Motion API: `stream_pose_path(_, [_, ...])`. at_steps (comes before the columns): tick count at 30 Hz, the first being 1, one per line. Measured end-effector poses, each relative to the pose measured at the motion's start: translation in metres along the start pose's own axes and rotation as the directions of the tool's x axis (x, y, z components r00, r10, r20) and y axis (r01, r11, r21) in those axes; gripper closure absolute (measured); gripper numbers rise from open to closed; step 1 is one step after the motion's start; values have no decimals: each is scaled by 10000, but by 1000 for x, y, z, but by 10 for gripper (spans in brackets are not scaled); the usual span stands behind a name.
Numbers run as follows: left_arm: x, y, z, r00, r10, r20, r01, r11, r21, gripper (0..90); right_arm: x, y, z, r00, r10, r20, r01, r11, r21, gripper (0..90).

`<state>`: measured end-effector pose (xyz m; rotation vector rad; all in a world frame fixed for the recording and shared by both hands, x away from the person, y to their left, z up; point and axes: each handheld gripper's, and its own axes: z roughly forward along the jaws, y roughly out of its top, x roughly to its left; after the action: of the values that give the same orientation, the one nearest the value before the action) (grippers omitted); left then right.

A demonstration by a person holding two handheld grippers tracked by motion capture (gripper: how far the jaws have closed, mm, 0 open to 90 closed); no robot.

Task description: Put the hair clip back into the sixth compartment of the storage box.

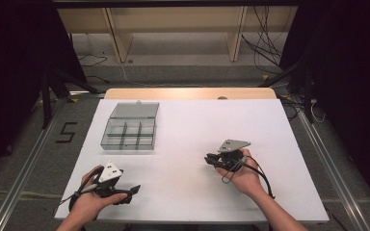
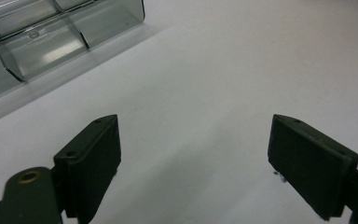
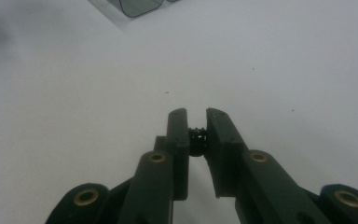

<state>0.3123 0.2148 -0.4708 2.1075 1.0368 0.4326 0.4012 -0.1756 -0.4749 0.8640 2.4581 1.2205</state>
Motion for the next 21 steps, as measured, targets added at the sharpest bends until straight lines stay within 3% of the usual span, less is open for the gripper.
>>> stream_pose_path(21, [0, 1, -1, 10000, 37, -67, -38, 10000, -14, 166, 2, 20, 6, 10000, -29, 39, 31, 9992, -405, 805])
